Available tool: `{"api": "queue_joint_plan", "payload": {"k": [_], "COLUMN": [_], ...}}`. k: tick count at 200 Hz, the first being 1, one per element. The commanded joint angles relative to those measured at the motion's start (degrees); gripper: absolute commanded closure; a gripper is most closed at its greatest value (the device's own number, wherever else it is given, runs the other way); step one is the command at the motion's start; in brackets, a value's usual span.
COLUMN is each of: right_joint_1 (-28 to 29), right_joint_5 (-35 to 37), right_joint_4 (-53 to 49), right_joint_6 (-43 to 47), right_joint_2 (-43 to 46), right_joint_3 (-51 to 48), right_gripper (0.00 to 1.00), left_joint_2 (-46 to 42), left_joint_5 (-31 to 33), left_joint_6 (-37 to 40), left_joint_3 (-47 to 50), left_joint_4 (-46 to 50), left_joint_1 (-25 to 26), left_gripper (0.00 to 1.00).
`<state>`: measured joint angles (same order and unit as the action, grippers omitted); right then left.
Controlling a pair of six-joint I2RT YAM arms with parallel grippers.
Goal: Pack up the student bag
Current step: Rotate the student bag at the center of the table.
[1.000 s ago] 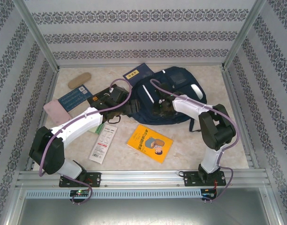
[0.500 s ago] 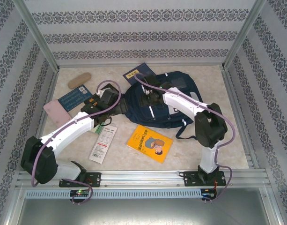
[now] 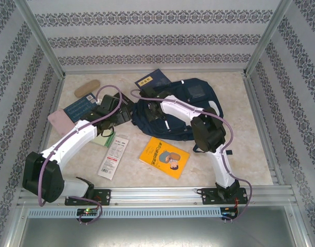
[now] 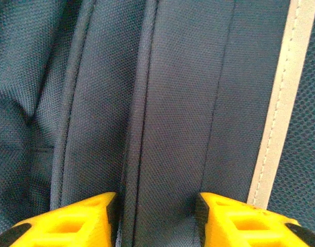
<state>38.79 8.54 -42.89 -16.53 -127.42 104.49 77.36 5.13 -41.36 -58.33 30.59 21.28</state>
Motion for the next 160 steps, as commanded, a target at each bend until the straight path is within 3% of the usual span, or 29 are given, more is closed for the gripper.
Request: {"api": "queue_joint_plan", "payload": {"k": [1, 32, 67, 108, 160], "right_joint_1": [-0.1, 0.1, 0.4, 0.9, 3.4], "right_joint_5": [4.8, 6.7, 4.1, -3.6, -7.0], "right_joint_4": [-4.3, -7.4, -6.2, -3.5, 0.3], "right_joint_6": [-0.6, -2.5, -7.2, -11.3, -17.0], "right_joint_2": [-2.2, 1.1, 13.8, 29.2, 47.9], "right_joint_3": [3.5, 3.5, -7.9, -28.8, -52.5], "right_gripper": [0.54, 0.49, 0.43, 0.45, 0.48], "left_joint_2": [1.7, 3.4, 4.4, 8.0, 13.1], "left_joint_5": [-6.3, -12.0, -19.7, -19.2, -14.8], "left_joint_6": [3.6, 4.0, 1.1, 0.0, -1.4], "left_joint_3": [-2.4, -1.6, 2.4, 2.7, 1.0], "left_joint_4": [2.3, 1.2, -4.4, -6.2, -5.5], "left_joint_1": [-1.0, -1.0, -0.1, 4.6, 14.0], "left_gripper": [0.00, 0.00, 0.06, 0.19, 0.32]}}
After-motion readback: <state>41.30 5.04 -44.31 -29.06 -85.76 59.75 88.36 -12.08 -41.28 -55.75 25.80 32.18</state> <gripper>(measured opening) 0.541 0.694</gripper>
